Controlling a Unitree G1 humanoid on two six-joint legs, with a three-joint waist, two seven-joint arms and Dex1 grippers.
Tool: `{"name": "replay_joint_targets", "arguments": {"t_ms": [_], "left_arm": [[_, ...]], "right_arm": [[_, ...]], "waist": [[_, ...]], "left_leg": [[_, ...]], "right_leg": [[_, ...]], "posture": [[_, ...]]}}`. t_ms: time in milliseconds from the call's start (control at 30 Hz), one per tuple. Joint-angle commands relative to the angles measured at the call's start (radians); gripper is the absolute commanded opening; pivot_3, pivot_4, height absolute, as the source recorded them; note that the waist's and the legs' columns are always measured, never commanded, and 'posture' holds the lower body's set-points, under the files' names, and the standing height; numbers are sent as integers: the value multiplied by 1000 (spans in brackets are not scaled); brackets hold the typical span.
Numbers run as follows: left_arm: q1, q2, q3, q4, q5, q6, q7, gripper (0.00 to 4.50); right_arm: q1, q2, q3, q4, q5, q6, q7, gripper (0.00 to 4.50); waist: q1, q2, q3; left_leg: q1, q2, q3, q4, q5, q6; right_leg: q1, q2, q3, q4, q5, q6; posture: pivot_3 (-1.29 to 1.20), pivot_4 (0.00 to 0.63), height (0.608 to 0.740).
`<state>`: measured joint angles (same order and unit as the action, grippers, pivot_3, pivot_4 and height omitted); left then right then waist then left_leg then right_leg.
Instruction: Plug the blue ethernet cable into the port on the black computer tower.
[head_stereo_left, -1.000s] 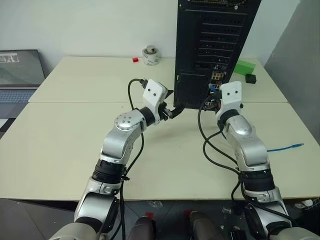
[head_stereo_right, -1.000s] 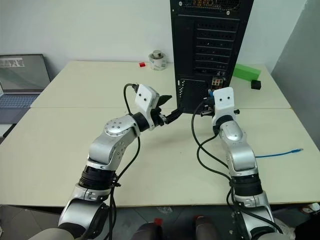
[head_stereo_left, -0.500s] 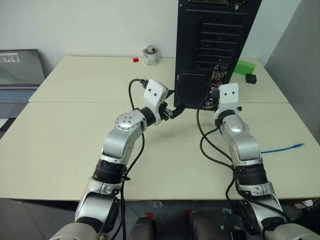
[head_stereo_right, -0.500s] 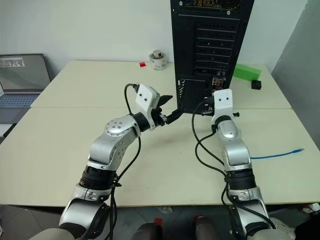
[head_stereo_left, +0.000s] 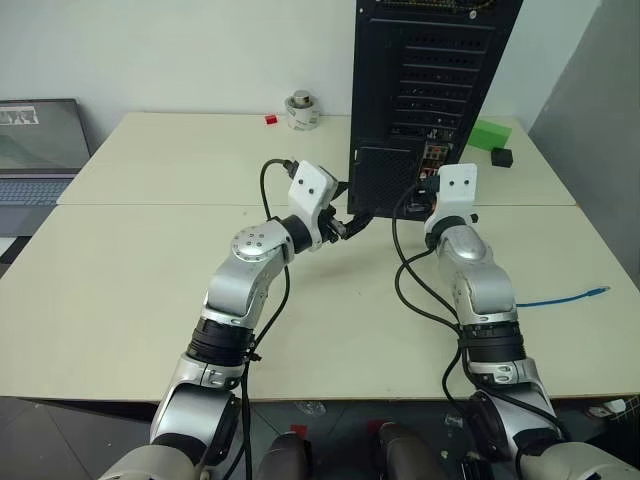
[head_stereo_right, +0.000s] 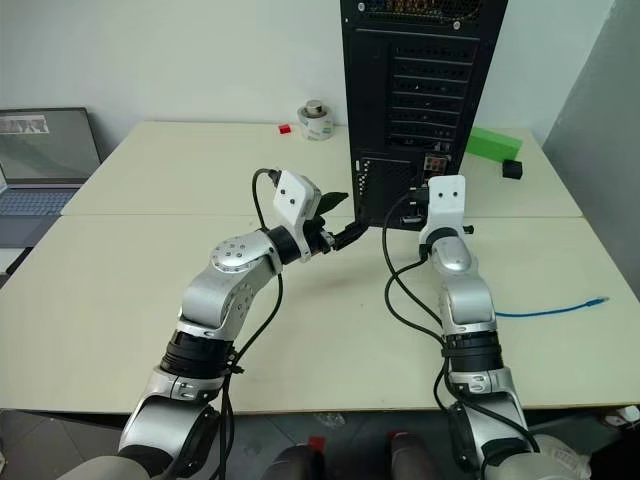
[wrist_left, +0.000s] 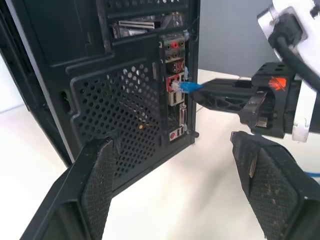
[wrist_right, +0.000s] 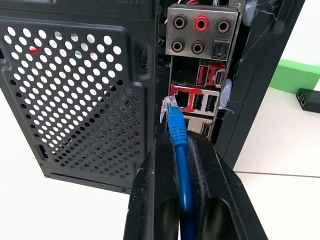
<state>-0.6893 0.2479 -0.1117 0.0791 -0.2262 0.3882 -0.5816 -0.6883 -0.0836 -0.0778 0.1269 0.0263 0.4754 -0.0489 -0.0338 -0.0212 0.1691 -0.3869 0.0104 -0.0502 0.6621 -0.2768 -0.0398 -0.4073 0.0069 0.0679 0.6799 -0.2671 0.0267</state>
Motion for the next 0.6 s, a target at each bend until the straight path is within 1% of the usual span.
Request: {"name": "replay_joint_targets", "arguments": {"t_ms": [33,600], "left_arm": [[-44,-9,-7,23,12,-61,-26,3718],[-59,-9,-8,64,27,-96,-58,3718]], "right_arm": [[-35,11,-21,-15,15,-21,-15,0],[-74,46,-49,42,36,-33,-63,0]], "waist": [[0,0,0],[-1,0,0]], "left_leg": [[0,0,0,0,0,0],[-1,0,0,0,0,0]], "right_leg": [[0,0,0,0,0,0],[-1,0,0,0,0,0]], "posture": [[0,150,740],[0,150,740]]}}
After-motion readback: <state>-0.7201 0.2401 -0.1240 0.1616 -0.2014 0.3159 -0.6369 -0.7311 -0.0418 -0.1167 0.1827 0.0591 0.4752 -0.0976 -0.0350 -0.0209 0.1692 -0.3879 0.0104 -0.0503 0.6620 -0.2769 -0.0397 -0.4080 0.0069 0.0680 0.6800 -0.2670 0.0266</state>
